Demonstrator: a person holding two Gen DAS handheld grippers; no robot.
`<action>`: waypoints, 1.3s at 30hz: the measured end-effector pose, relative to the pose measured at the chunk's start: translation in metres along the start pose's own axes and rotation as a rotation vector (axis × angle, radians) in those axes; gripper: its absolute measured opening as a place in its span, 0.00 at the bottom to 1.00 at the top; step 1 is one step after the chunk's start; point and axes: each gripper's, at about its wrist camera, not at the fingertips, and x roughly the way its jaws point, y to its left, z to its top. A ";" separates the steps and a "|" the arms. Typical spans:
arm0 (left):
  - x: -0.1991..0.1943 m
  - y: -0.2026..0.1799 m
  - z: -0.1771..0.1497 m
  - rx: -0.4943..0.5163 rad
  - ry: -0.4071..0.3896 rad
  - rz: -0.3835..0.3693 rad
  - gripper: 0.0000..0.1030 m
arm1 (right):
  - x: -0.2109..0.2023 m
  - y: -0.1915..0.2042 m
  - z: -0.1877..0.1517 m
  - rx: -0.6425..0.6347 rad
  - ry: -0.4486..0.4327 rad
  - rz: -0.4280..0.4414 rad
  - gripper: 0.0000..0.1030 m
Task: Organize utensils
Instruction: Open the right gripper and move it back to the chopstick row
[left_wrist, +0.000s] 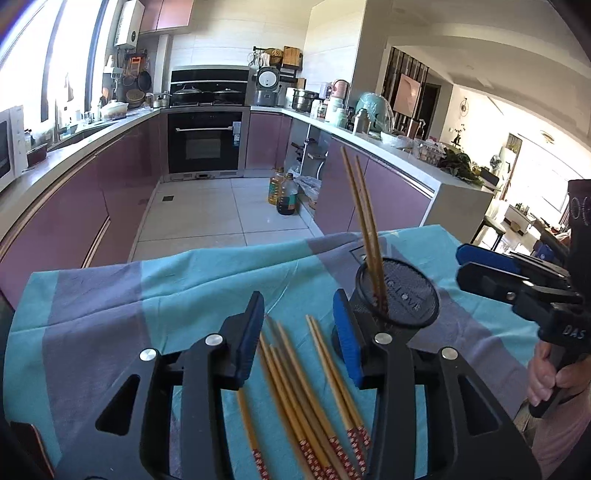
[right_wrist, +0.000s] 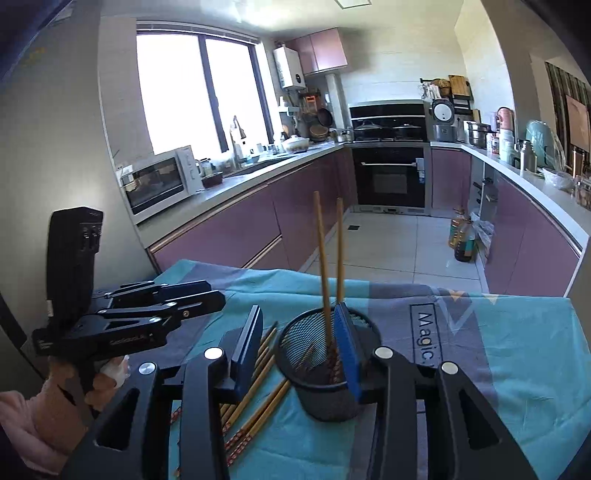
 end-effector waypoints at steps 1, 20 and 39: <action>0.000 0.006 -0.007 0.000 0.011 0.014 0.38 | 0.001 0.003 -0.006 0.009 0.017 0.028 0.37; 0.040 0.047 -0.108 -0.060 0.236 0.075 0.36 | 0.088 0.009 -0.084 0.128 0.309 -0.004 0.34; 0.047 0.037 -0.125 -0.106 0.269 0.044 0.26 | 0.104 0.030 -0.079 0.030 0.324 -0.053 0.31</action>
